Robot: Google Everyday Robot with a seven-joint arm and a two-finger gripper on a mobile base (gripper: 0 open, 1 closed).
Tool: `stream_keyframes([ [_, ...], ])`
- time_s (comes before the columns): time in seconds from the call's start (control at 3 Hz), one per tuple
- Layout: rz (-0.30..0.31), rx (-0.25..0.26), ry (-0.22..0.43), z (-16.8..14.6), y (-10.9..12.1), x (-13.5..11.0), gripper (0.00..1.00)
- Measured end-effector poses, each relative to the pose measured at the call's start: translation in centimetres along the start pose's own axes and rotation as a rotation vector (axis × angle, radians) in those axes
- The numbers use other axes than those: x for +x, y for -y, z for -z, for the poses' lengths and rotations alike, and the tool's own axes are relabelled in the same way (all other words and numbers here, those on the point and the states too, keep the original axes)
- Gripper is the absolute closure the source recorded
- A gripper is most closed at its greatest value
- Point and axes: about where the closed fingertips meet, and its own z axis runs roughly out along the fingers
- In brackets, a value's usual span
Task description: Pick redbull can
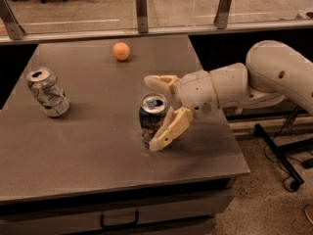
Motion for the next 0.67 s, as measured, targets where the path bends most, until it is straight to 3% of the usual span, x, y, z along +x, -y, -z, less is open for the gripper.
stream_keyframes([
  [0.33, -0.012, -0.002, 0.024, 0.34, -0.19, 1.15, 0.16],
  [0.67, 0.0, -0.016, 0.05, 0.42, -0.83, 1.58, 0.41],
])
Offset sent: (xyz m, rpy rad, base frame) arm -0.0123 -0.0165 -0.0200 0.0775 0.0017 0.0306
